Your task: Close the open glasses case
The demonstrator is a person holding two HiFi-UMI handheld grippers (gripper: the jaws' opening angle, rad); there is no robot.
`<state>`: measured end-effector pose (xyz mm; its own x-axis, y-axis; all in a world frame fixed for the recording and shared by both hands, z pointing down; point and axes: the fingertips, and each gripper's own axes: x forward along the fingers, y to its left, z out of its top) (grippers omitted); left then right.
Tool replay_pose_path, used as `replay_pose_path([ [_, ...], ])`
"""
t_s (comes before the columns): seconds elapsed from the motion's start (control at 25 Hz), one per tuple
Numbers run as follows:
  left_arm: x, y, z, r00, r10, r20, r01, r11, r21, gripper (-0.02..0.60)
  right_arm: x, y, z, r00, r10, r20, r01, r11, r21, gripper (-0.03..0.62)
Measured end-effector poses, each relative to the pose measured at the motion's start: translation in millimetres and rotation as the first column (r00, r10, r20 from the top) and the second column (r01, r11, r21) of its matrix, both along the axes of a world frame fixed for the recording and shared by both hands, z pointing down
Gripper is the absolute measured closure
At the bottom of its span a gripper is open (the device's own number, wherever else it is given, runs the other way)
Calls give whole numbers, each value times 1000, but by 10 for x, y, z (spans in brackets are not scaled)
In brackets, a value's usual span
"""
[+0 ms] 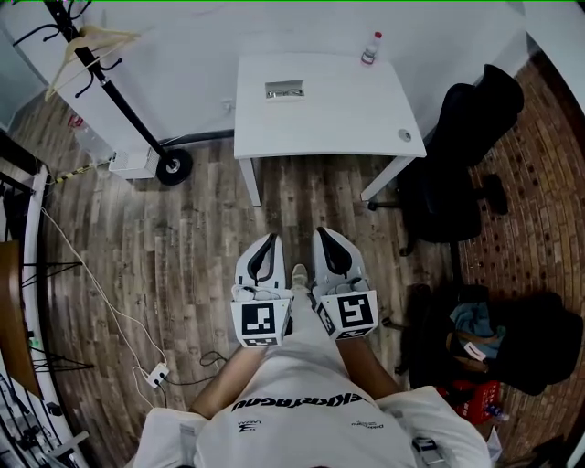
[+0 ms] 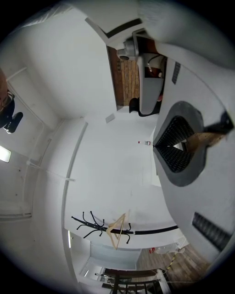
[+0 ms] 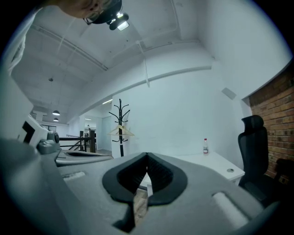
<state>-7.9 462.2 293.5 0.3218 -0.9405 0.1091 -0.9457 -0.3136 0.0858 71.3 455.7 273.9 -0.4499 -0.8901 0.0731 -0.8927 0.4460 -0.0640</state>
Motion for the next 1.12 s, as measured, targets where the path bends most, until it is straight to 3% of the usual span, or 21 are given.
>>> replay_pose_path([
  [0.48, 230, -1958, -116, 998, -70, -3, 70, 998, -8, 583, 176, -1932, -165, 996, -83, 14, 83, 996, 20, 594],
  [0.84, 207, -2705, -62, 993, -111, -28, 109, 992, -63, 583, 186, -2669, -51, 994, -100, 35, 101, 995, -18, 594],
  [1.12, 11, -3291, 83, 993, -97, -69, 91, 993, -77, 584, -19, -3200, 7, 995, -79, -62, 80, 997, 10, 594],
])
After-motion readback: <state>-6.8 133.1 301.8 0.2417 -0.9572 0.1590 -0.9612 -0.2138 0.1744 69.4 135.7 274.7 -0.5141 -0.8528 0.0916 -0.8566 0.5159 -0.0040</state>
